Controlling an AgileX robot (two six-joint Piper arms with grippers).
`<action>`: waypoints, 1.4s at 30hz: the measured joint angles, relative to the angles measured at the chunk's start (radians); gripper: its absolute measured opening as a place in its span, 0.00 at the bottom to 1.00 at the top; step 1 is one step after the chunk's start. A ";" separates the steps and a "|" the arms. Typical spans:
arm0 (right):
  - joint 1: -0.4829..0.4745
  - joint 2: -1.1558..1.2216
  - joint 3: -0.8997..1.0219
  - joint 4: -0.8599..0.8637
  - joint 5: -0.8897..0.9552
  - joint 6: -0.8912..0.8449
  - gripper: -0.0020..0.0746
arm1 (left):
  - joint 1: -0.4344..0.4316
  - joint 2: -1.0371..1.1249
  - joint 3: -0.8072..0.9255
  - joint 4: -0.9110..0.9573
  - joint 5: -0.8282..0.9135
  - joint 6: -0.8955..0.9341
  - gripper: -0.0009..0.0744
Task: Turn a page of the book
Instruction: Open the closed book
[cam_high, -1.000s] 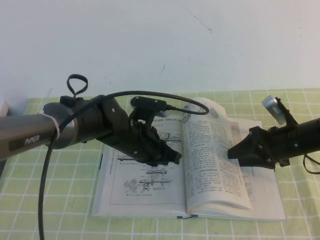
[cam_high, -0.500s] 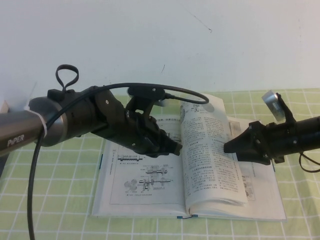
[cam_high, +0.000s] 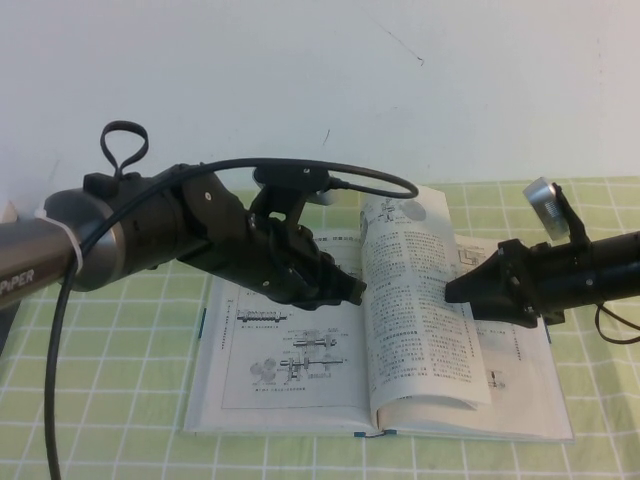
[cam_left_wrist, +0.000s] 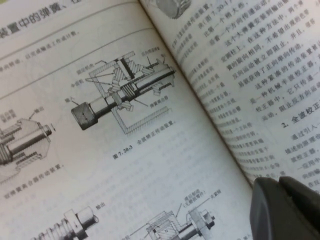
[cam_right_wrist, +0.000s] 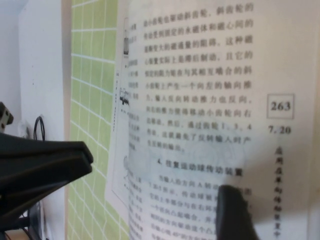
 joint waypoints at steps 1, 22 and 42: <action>0.000 0.000 0.000 0.000 0.000 -0.002 0.48 | 0.000 -0.005 0.000 0.000 0.005 0.000 0.01; 0.049 0.000 0.000 0.038 -0.020 -0.029 0.48 | -0.207 -0.114 0.000 -0.136 0.023 0.292 0.01; 0.049 0.000 0.000 0.044 -0.029 -0.068 0.48 | -0.384 0.113 0.000 -0.107 -0.199 0.387 0.01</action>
